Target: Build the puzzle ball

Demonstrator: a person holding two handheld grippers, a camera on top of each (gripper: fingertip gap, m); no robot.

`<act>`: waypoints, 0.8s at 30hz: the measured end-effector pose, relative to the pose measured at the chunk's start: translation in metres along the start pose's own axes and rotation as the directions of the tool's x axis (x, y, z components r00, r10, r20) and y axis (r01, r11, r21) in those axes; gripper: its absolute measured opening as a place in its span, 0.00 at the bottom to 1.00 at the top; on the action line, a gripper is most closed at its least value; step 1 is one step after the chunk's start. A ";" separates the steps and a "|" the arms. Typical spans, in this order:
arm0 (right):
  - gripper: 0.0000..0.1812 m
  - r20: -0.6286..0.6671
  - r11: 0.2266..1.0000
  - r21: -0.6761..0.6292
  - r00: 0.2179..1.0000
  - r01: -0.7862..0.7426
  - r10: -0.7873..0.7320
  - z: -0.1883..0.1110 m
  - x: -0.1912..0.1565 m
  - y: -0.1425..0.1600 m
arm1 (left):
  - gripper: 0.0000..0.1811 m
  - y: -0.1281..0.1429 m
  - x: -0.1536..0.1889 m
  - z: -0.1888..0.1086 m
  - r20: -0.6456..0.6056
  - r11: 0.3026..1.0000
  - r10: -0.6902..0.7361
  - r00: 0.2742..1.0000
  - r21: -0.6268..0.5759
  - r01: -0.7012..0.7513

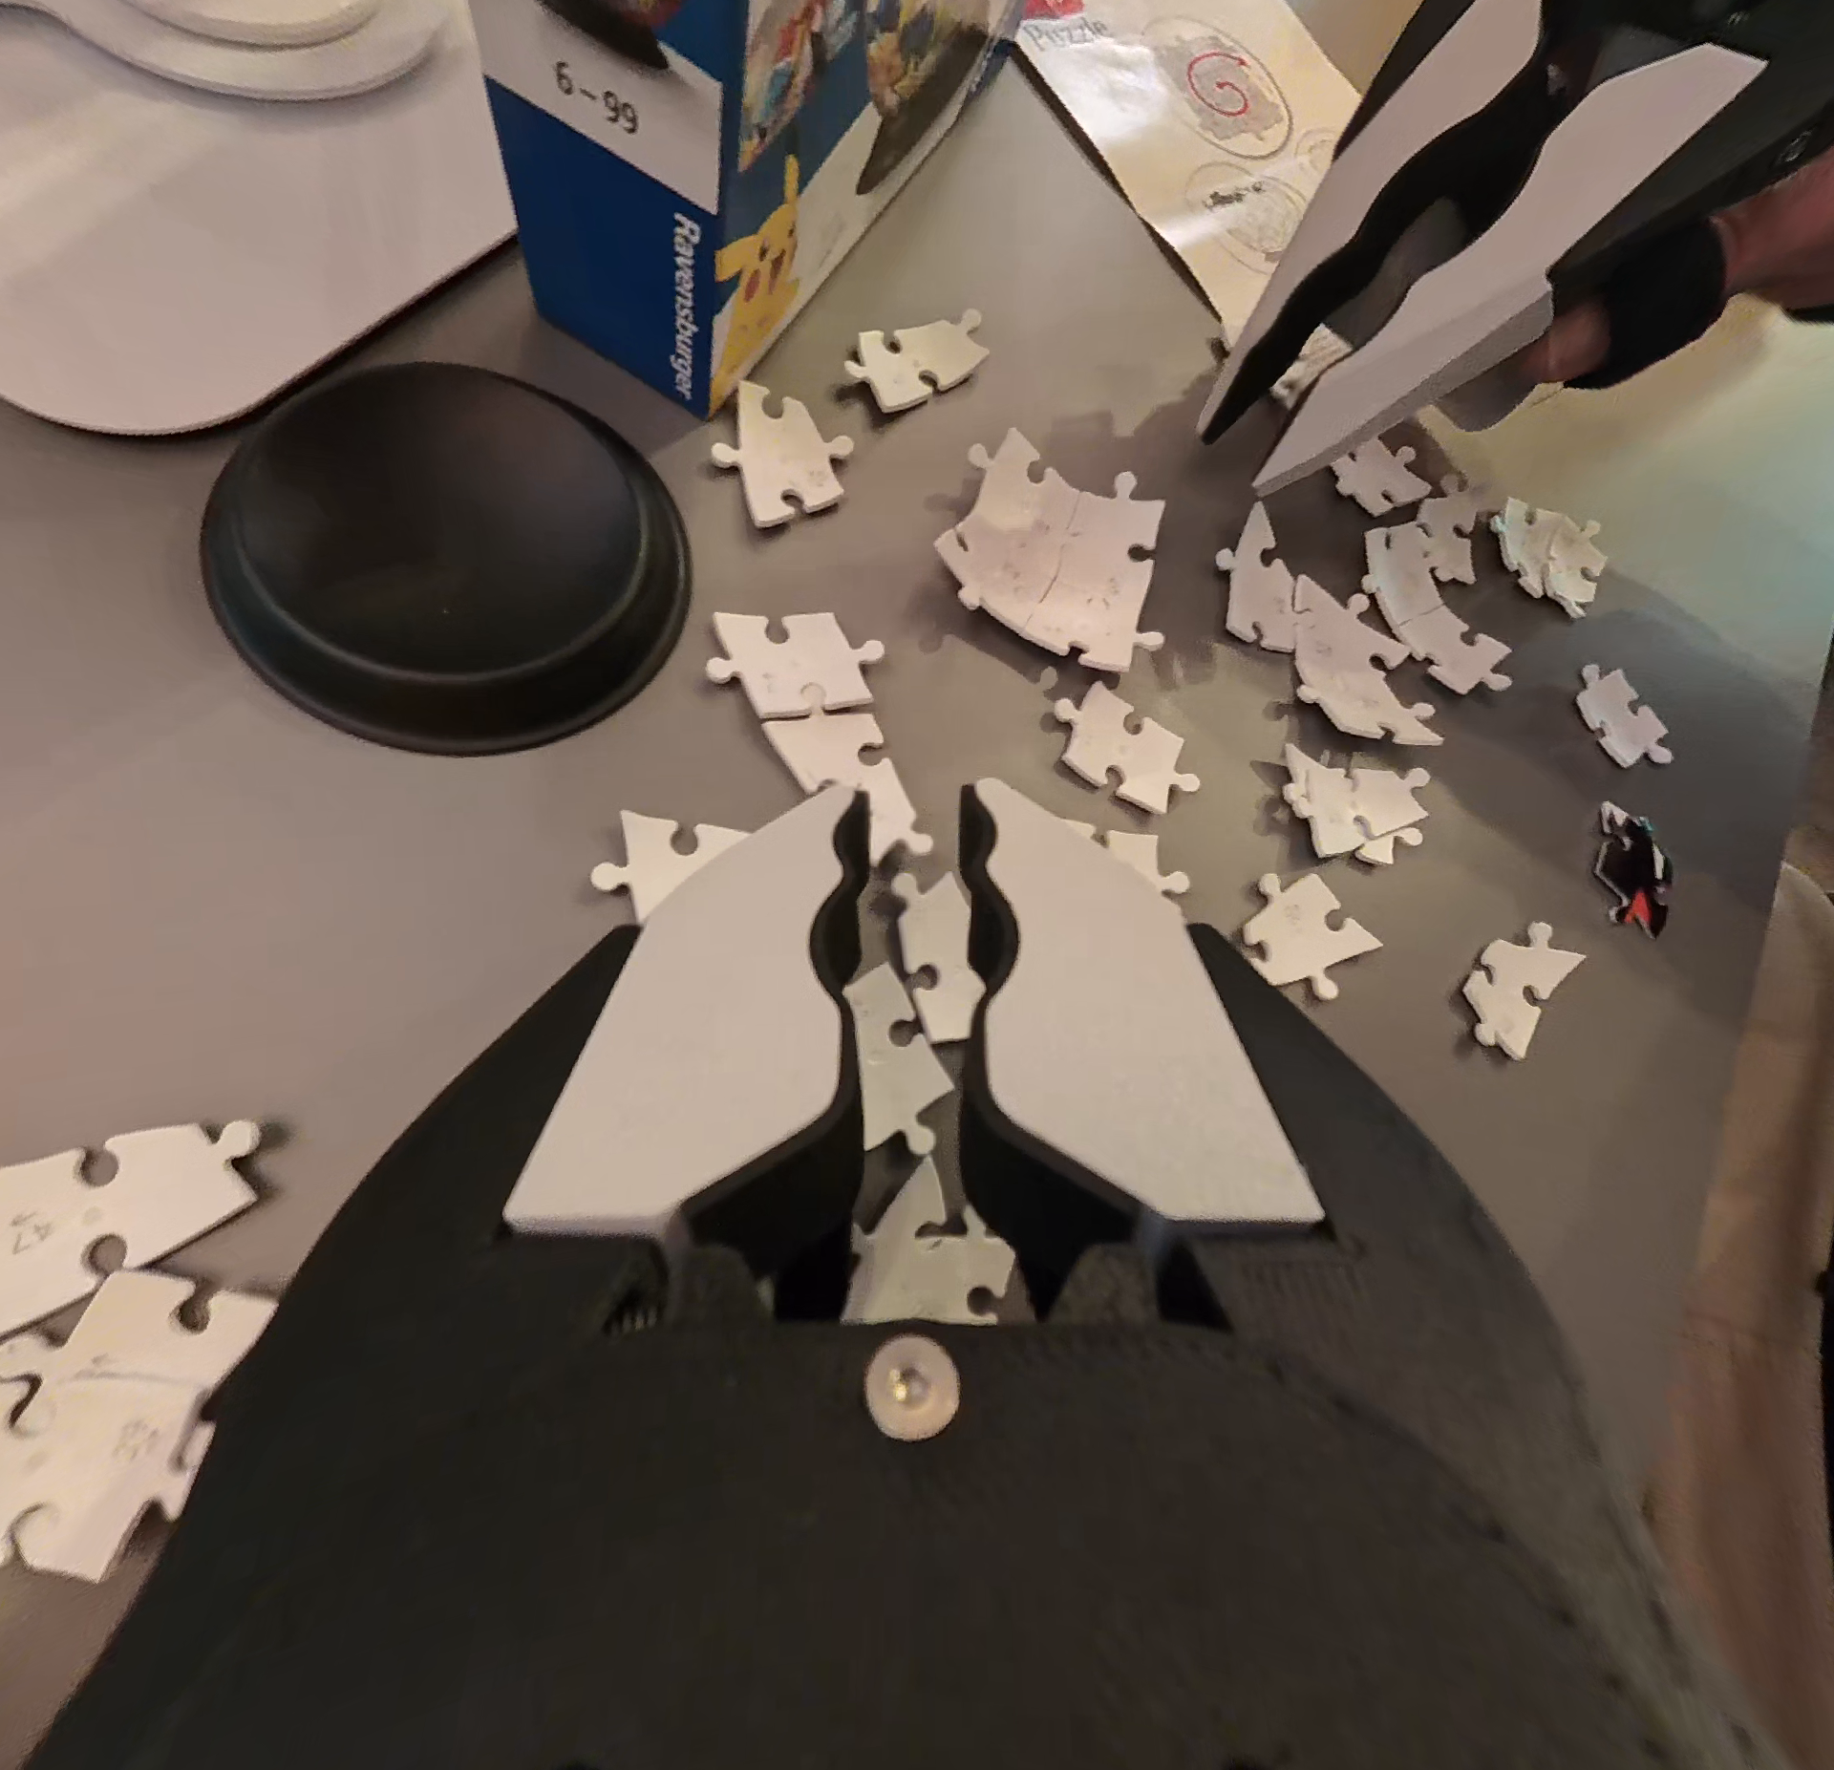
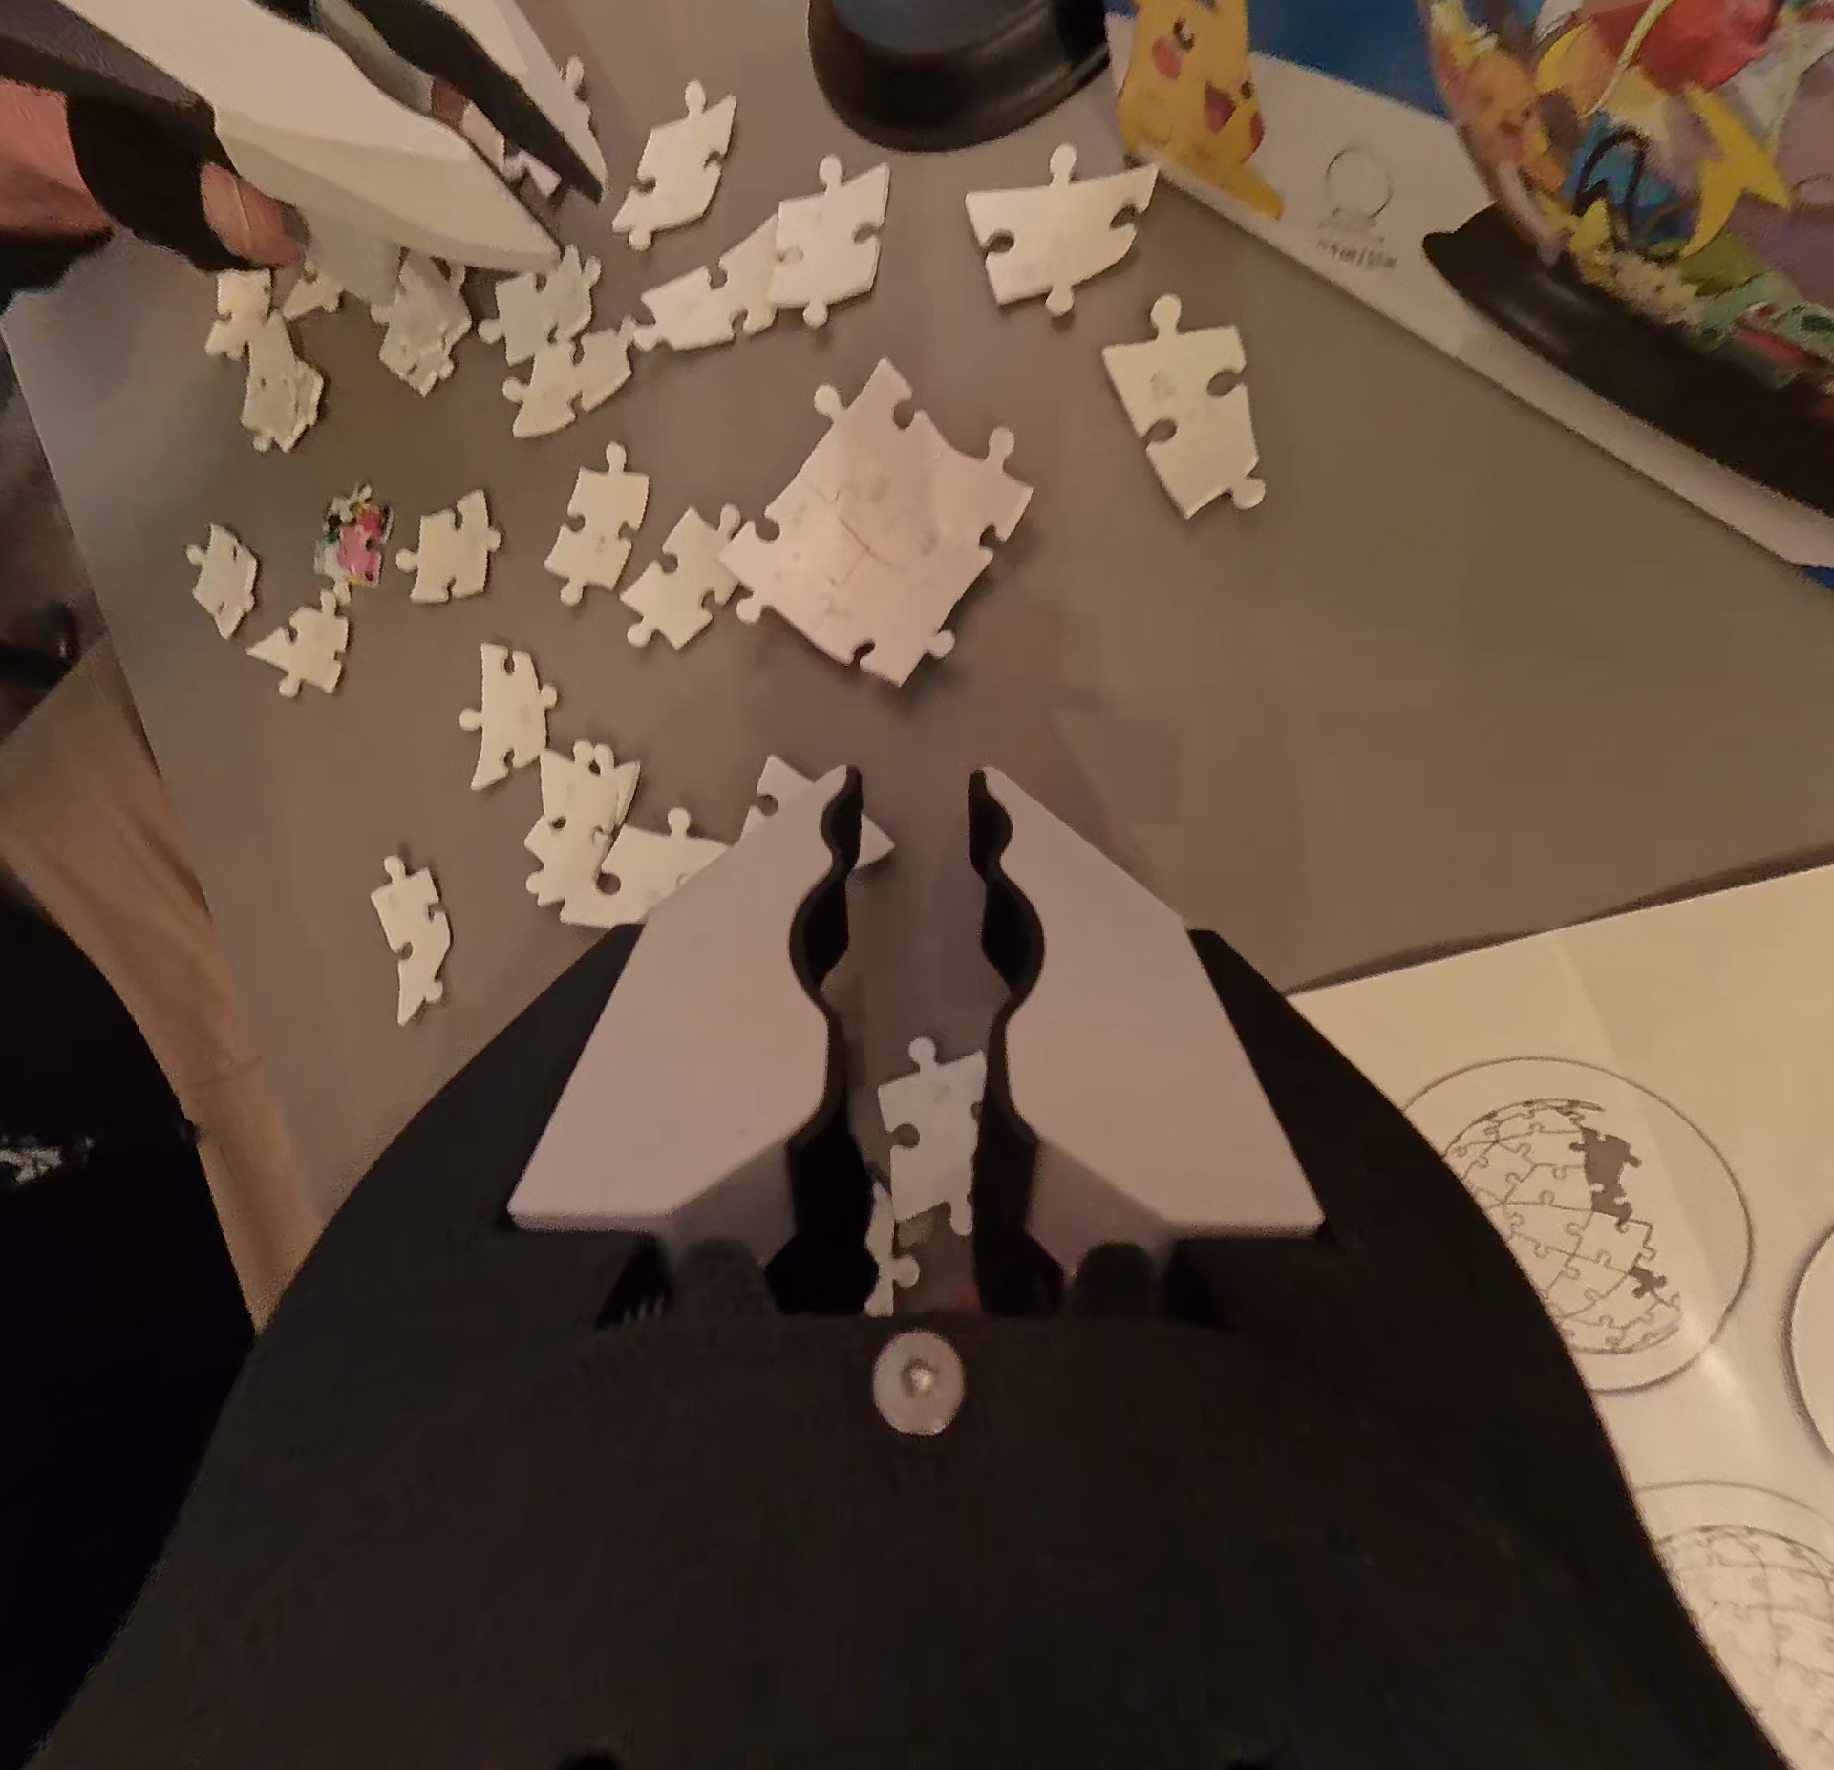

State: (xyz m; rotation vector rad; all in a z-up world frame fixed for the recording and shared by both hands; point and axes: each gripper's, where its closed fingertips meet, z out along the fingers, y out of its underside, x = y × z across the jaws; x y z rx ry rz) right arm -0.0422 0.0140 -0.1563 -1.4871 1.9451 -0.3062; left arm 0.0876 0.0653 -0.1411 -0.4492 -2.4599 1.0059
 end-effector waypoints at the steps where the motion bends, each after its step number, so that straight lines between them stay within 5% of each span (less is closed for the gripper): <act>1: 0.11 0.008 1.000 -0.020 1.000 0.004 -0.003 0.000 -0.001 0.004 | 0.09 0.000 0.001 0.001 -0.002 1.000 0.005 1.000 -0.003 -0.005; 9: 0.11 0.072 0.994 -0.110 0.997 0.016 -0.008 0.005 -0.013 0.021 | 0.09 -0.001 0.006 0.002 -0.016 1.000 0.014 1.000 -0.005 -0.014; 24: 0.01 0.157 0.999 -0.038 0.988 -0.010 0.016 0.009 -0.028 0.009 | 0.09 0.000 0.016 0.010 -0.038 0.999 0.031 0.999 -0.016 -0.032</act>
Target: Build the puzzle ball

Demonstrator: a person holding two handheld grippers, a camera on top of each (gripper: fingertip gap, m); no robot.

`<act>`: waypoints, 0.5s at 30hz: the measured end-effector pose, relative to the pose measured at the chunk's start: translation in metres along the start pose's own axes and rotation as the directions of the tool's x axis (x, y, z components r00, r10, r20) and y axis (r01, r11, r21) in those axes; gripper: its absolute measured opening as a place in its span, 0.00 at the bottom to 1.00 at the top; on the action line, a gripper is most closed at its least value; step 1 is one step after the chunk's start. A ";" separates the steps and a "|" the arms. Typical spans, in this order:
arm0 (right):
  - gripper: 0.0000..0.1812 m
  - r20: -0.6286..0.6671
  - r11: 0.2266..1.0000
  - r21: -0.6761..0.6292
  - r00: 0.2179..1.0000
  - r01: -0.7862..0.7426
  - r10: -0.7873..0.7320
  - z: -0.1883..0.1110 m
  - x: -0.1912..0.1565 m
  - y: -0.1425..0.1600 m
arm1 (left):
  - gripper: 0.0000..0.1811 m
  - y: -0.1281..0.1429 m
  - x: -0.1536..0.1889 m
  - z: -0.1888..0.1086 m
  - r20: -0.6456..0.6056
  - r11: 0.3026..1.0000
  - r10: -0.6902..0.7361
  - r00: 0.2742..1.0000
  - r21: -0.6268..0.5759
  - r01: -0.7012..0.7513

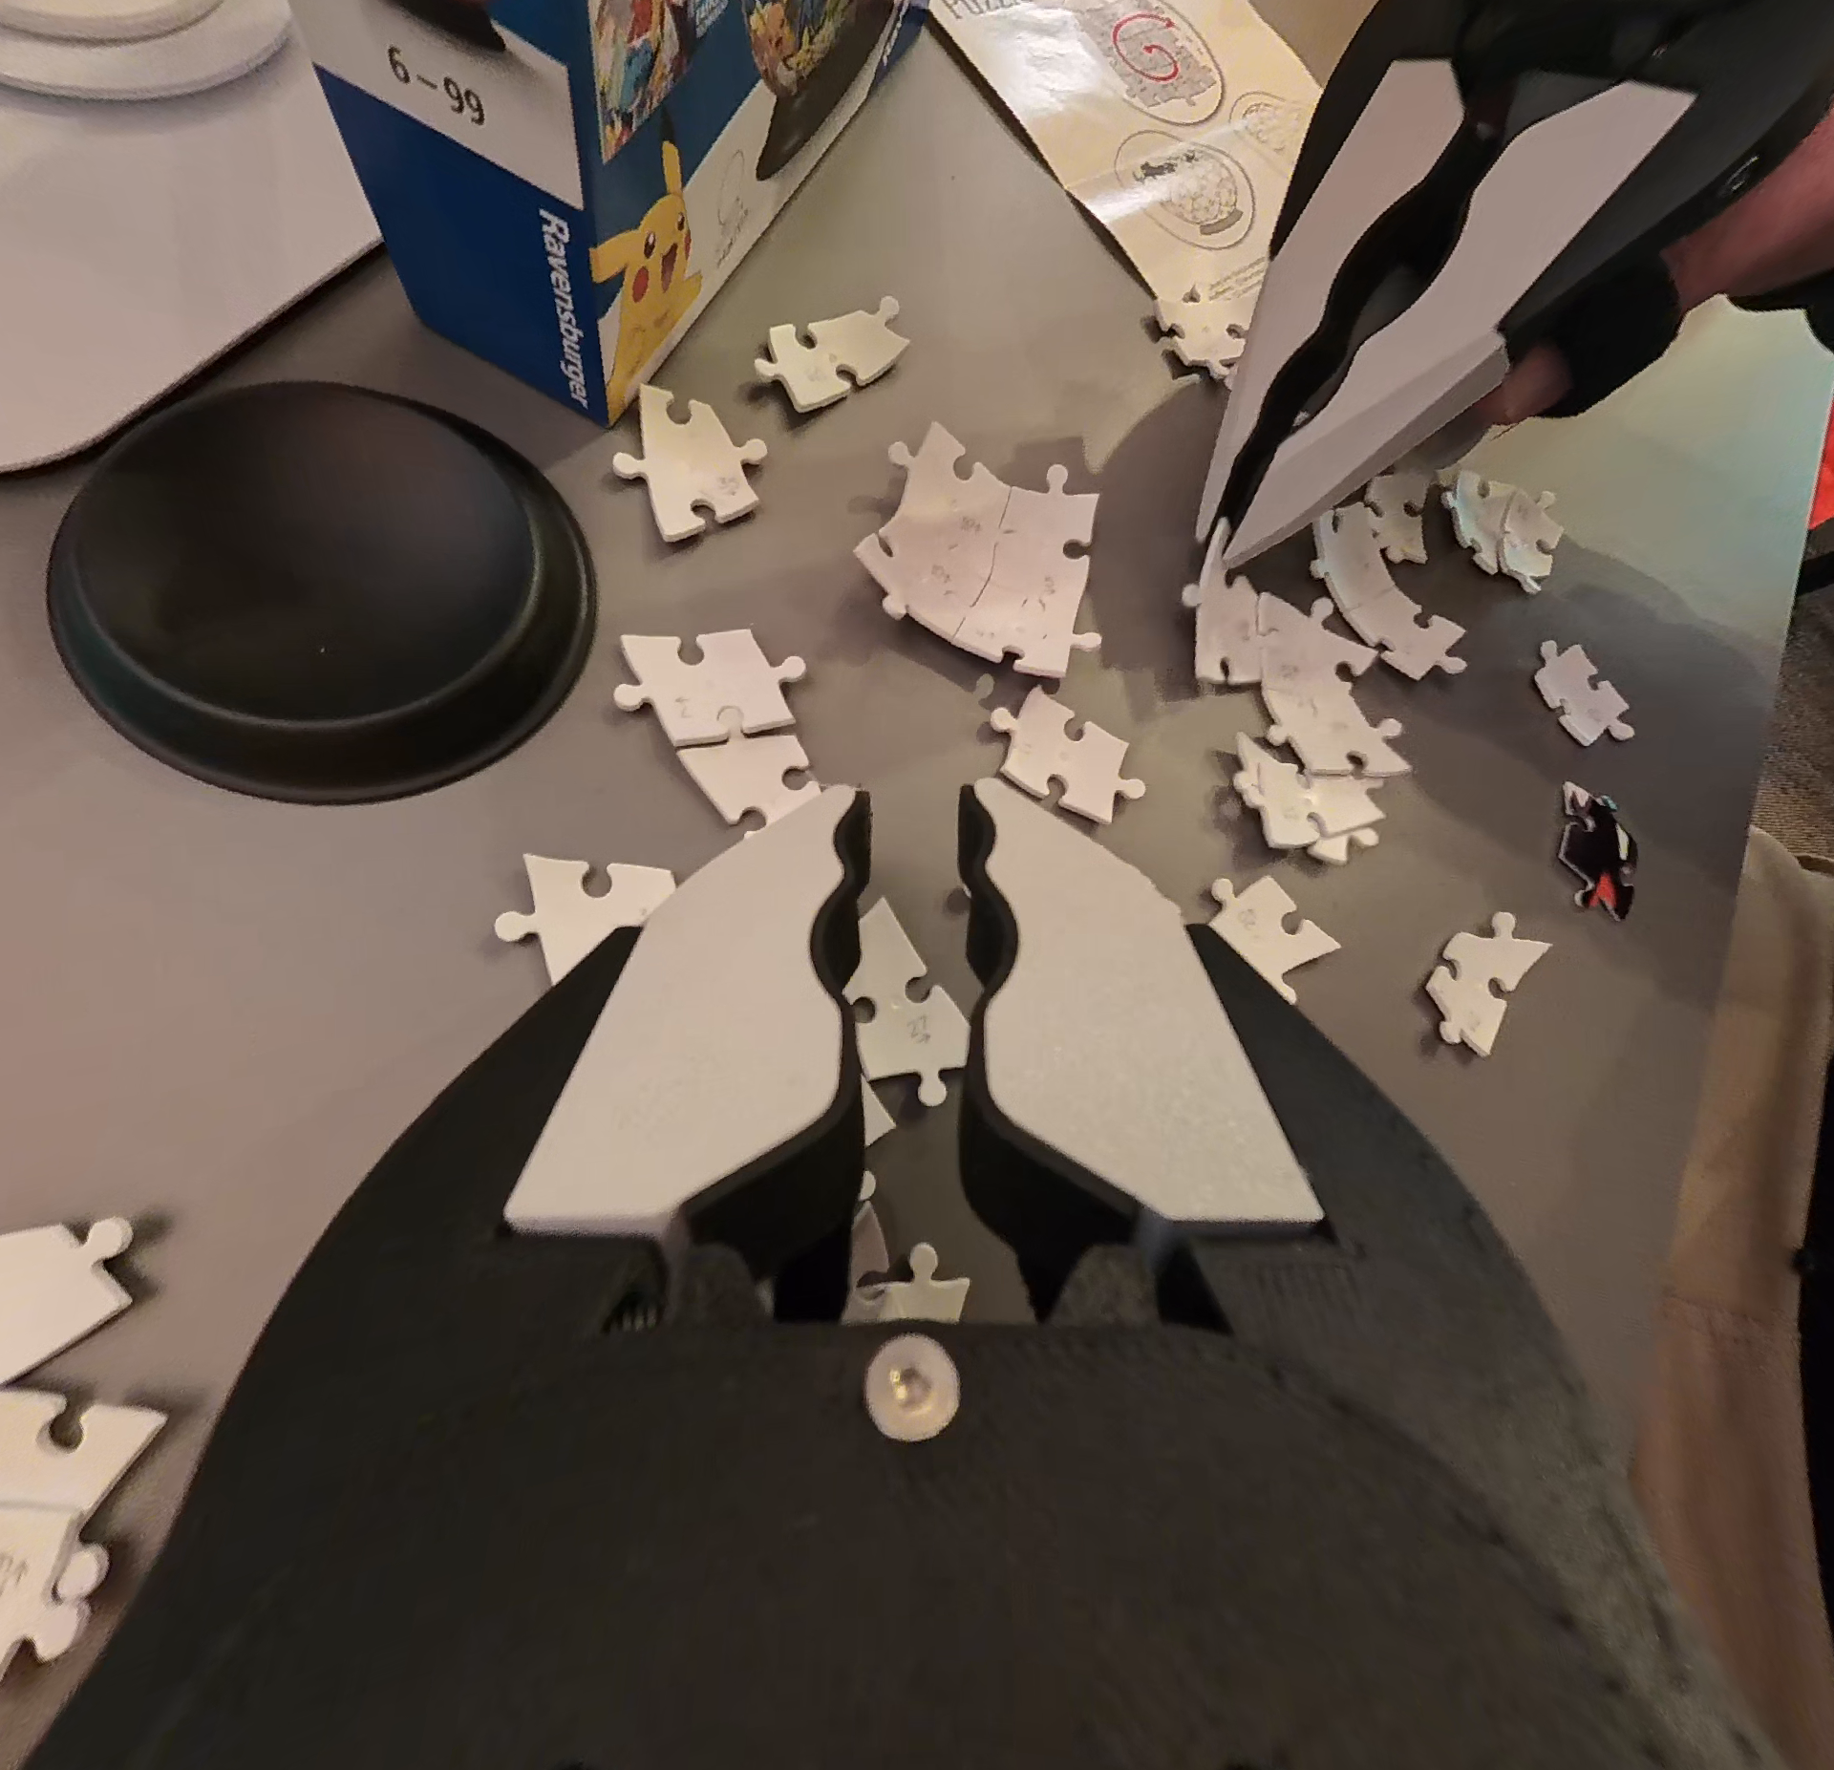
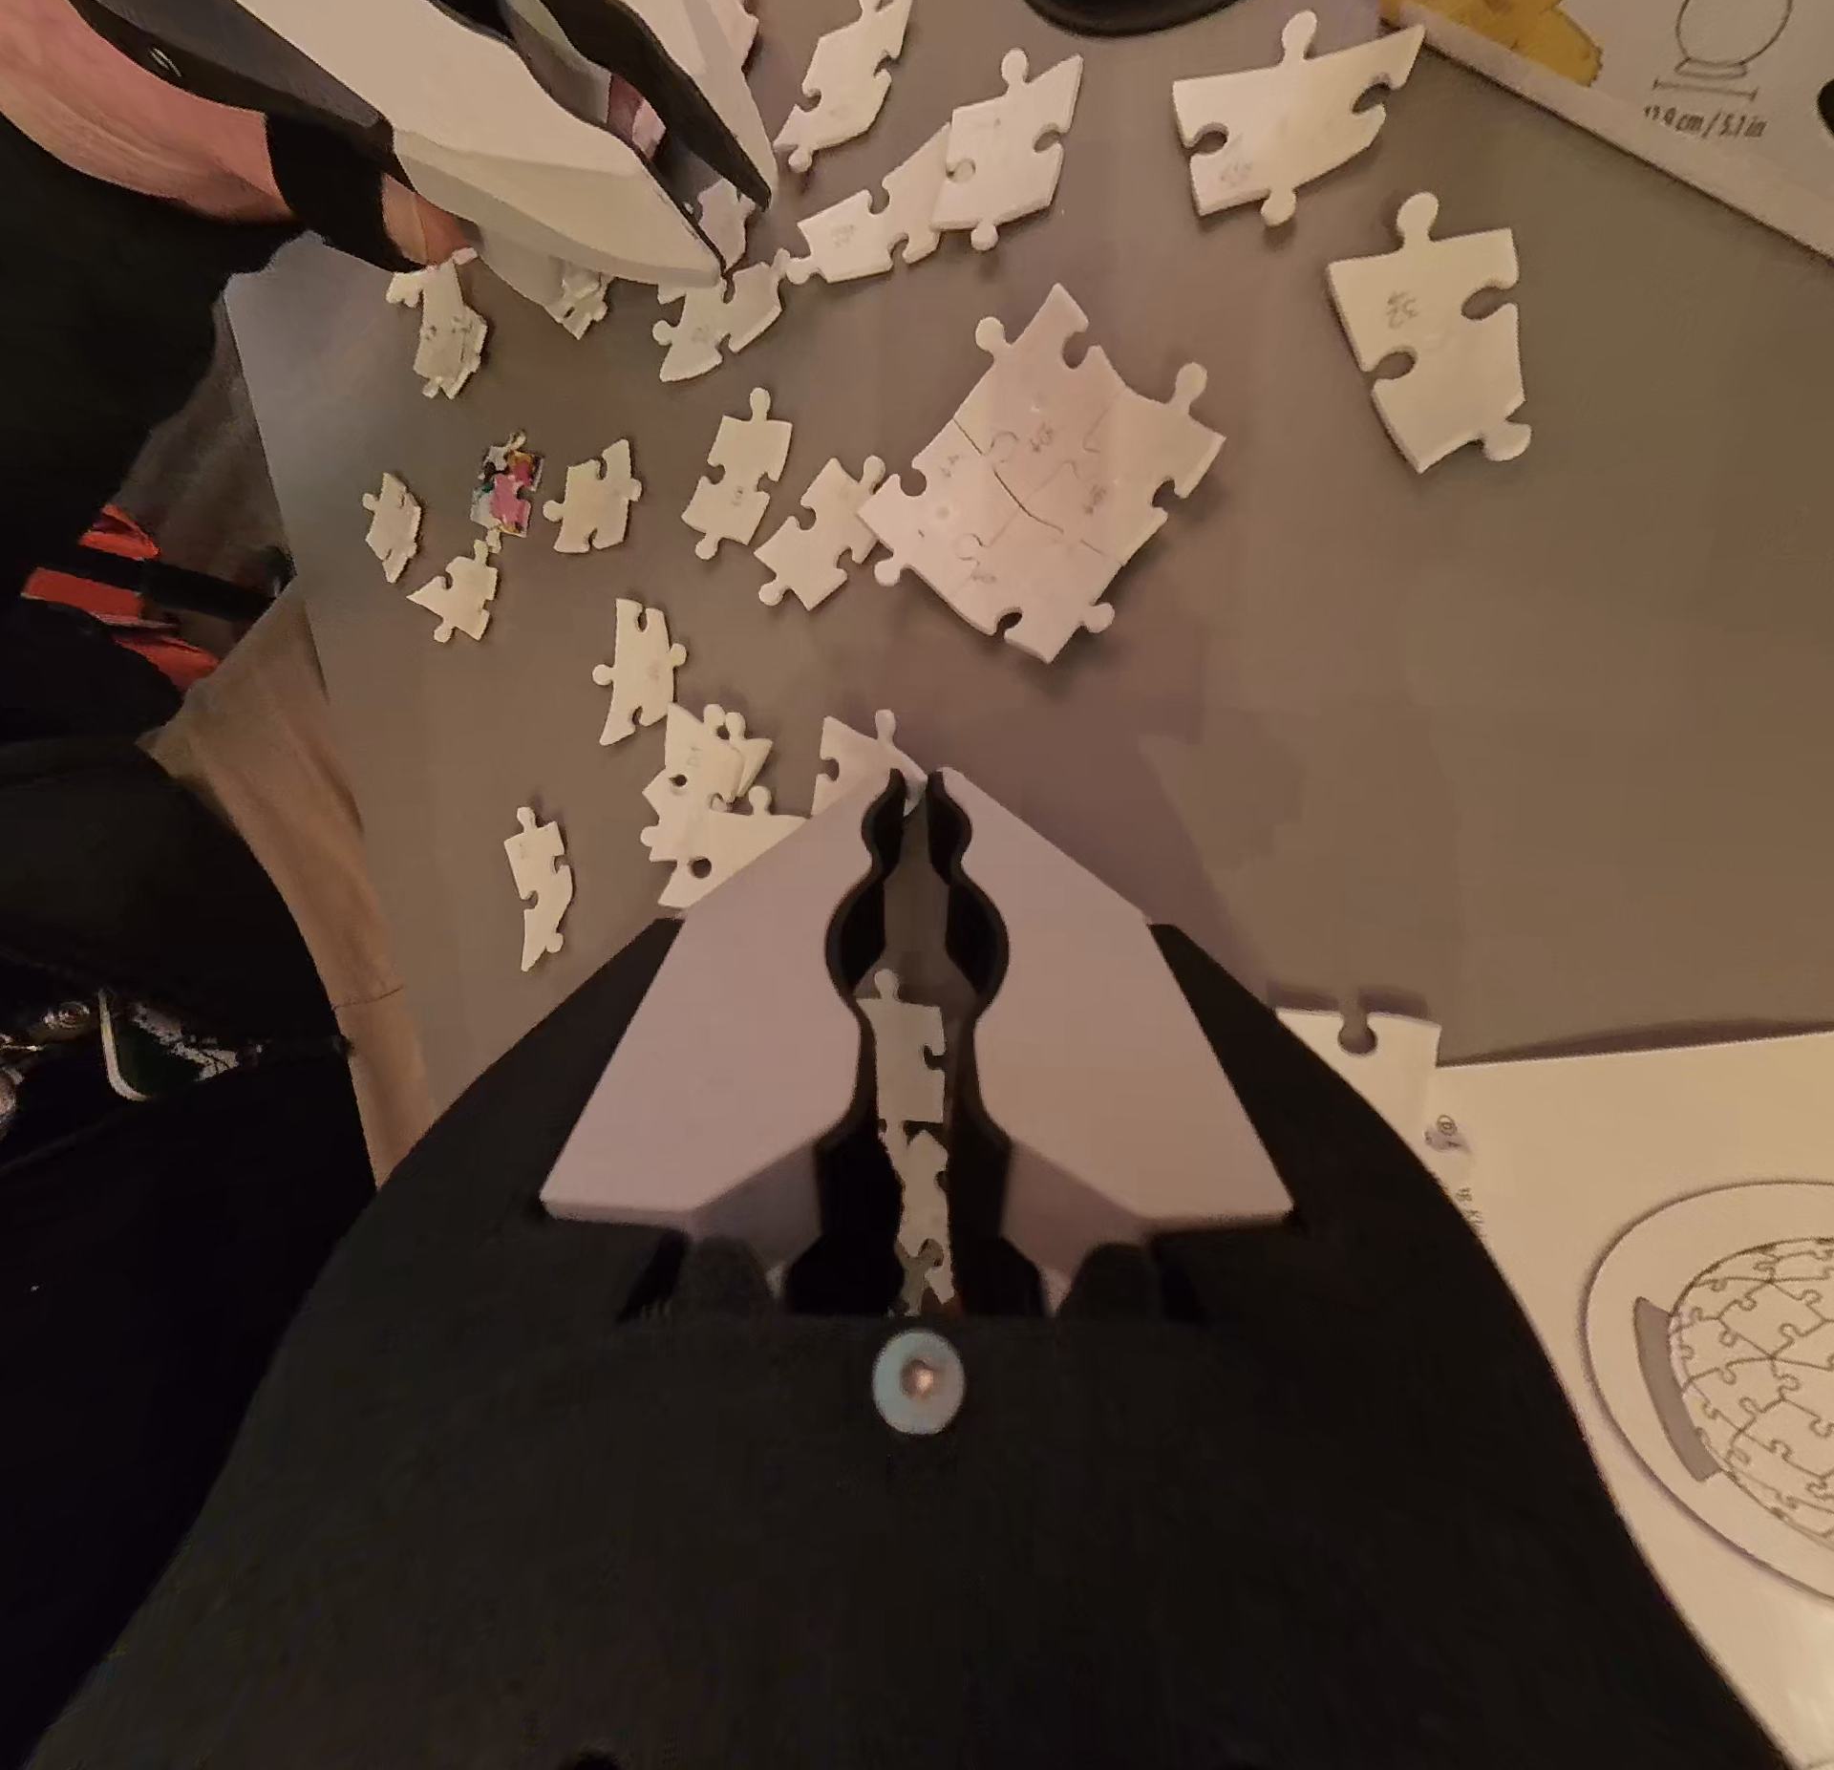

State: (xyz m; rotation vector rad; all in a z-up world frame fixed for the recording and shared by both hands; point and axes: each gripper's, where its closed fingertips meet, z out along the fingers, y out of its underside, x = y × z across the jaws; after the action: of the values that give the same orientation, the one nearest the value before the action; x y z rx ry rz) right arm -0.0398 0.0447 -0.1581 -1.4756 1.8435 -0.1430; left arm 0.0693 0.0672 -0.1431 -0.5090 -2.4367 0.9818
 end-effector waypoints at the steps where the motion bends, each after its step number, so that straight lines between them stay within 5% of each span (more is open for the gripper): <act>1: 0.01 0.000 1.000 0.005 1.000 0.002 -0.002 -0.001 0.000 -0.001 | 0.09 0.000 0.000 0.000 0.000 1.000 0.000 1.000 0.000 0.000; 15: 0.00 0.014 0.997 0.074 1.000 -0.026 0.026 -0.012 0.004 -0.009 | 0.09 0.000 0.001 0.001 0.001 1.000 0.007 1.000 0.000 -0.007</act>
State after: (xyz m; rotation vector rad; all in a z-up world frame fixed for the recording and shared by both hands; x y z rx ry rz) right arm -0.0401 0.0334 -0.1465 -1.3983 1.8272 -0.1868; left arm 0.0680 0.0672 -0.1429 -0.5176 -2.4373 0.9852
